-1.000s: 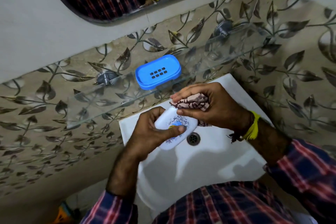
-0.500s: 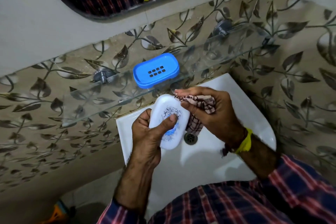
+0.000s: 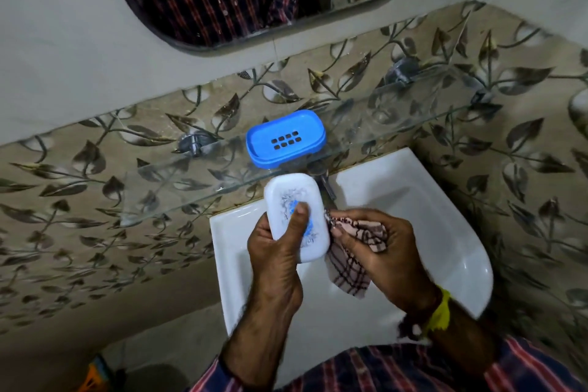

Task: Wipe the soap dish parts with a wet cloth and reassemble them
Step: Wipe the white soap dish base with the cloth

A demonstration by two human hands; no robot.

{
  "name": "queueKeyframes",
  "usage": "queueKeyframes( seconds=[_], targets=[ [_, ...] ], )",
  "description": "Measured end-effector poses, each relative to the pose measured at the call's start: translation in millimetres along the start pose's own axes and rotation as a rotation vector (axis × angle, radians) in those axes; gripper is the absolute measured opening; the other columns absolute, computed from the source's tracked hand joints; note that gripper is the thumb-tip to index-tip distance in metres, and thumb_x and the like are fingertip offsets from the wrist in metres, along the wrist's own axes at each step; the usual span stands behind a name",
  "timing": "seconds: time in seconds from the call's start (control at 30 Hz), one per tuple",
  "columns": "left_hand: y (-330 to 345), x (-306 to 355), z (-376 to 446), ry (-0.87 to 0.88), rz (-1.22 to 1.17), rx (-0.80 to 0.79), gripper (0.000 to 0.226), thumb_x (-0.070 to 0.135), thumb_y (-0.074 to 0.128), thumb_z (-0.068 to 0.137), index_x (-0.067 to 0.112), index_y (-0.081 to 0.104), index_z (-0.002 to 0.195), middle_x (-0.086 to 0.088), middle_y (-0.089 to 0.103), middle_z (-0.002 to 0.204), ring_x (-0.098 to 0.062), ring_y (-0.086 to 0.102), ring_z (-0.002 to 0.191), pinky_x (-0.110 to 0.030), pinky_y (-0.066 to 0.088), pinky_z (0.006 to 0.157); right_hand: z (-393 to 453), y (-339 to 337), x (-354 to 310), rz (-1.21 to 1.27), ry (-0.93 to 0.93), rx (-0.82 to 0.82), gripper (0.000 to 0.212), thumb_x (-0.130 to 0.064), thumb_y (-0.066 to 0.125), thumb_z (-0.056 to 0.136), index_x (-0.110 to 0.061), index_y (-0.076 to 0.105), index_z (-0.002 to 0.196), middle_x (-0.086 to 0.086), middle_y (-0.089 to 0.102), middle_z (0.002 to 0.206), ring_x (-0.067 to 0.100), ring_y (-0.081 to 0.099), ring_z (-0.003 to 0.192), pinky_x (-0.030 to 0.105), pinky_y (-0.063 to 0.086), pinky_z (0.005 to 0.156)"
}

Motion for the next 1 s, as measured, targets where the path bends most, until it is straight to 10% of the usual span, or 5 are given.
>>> queueKeyframes(
  seconds=[0.17, 0.33, 0.53, 0.8, 1.0],
  targets=[
    [-4.9, 5.1, 2.2, -0.243, -0.156, -0.150, 0.043, 0.048, 0.053, 0.086, 0.020, 0.073, 0.113, -0.003, 0.078, 0.111, -0.014, 0.077, 0.092, -0.031, 0.063, 0.069, 11.0, -18.3, 4.7, 0.123, 0.152, 0.100, 0.022, 0.007, 0.075, 0.082, -0.008, 0.076, 0.099, 0.003, 0.080, 0.092, 0.019, 0.076, 0.085, 0.030, 0.061, 0.079],
    [-6.9, -10.2, -7.4, -0.357, -0.150, -0.246, 0.037, 0.033, 0.067, 0.085, 0.012, 0.074, 0.116, -0.015, 0.073, 0.122, -0.025, 0.074, 0.102, -0.040, 0.063, 0.080, 21.6, -21.4, 1.0, 0.252, 0.292, 0.059, 0.016, 0.010, 0.071, 0.083, 0.002, 0.071, 0.097, 0.008, 0.077, 0.083, 0.018, 0.072, 0.075, 0.026, 0.056, 0.065],
    [-0.3, -16.7, -9.0, -0.319, -0.209, -0.321, 0.022, 0.022, 0.063, 0.088, 0.015, 0.080, 0.098, -0.015, 0.076, 0.108, -0.026, 0.075, 0.091, -0.038, 0.062, 0.077, 19.0, -10.7, -41.5, -0.131, -0.046, -0.108, 0.012, 0.001, 0.072, 0.086, -0.008, 0.068, 0.092, -0.003, 0.073, 0.084, 0.005, 0.070, 0.075, 0.016, 0.054, 0.070],
    [9.1, -27.9, -3.8, -0.291, -0.069, -0.307, 0.068, 0.067, 0.038, 0.094, 0.017, 0.064, 0.133, -0.011, 0.064, 0.138, -0.027, 0.059, 0.130, -0.050, 0.037, 0.117, 19.3, 27.0, -56.8, -0.650, -0.317, -0.038, 0.014, -0.016, 0.071, 0.085, -0.017, 0.074, 0.099, 0.000, 0.073, 0.093, 0.020, 0.069, 0.087, 0.039, 0.057, 0.076],
    [5.3, -10.1, 4.9, -0.089, 0.080, -0.206, 0.076, 0.066, 0.061, 0.083, 0.023, 0.049, 0.144, -0.016, 0.060, 0.140, -0.034, 0.059, 0.128, -0.058, 0.043, 0.110, 19.0, 48.9, -50.9, -0.715, -0.351, -0.189, 0.021, -0.024, 0.056, 0.089, -0.014, 0.072, 0.101, 0.002, 0.068, 0.098, 0.021, 0.067, 0.089, 0.039, 0.056, 0.075]
  ],
)
Point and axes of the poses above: each hand's wrist, its own z-axis towards the middle knuckle, its own y-axis out of the palm, x = y × z, the point moved 6 cm from there along z, towards the middle knuckle
